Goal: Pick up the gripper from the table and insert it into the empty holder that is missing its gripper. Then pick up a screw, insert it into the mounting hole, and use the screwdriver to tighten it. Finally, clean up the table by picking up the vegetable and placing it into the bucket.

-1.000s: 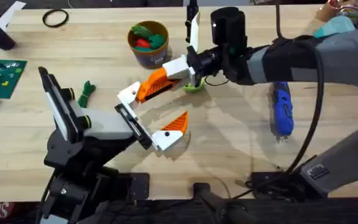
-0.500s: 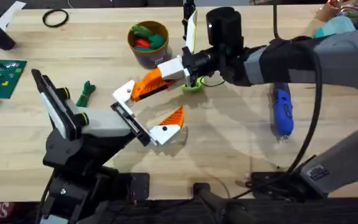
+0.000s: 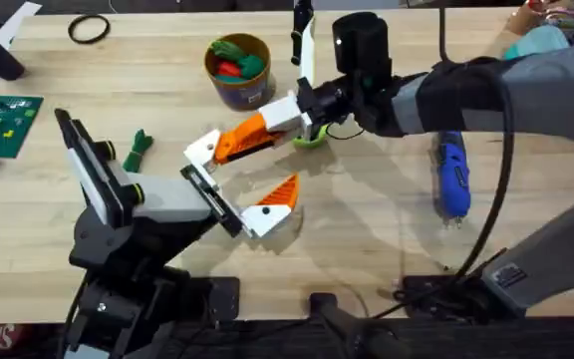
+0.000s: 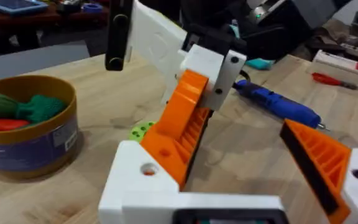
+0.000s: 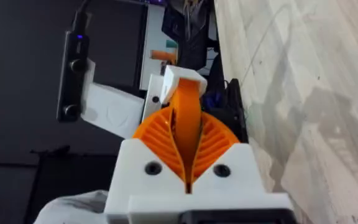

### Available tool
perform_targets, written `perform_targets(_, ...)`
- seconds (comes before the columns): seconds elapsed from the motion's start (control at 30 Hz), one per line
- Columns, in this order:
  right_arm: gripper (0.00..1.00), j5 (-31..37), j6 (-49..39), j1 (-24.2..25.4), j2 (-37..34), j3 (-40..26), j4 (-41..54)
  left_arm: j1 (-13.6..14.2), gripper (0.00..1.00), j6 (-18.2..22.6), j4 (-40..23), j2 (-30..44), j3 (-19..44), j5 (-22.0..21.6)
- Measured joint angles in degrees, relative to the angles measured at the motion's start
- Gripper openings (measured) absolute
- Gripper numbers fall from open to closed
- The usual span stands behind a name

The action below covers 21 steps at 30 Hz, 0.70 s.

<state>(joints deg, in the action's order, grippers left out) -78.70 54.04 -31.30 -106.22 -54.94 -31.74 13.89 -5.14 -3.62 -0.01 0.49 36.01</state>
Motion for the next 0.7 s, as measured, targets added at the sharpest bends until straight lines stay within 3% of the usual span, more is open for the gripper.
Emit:
perform_targets(0.3,0.014,-3.78,-0.4,-0.21,-0.56,0.04,1.04,0.24,0.986,0.41,-0.03,0.0,0.02,2.54)
perform_targets(0.7,0.015,-1.69,-0.28,-0.23,-0.43,0.02,4.22,0.37,0.986,-0.93,-0.3,0.0,0.02,4.63)
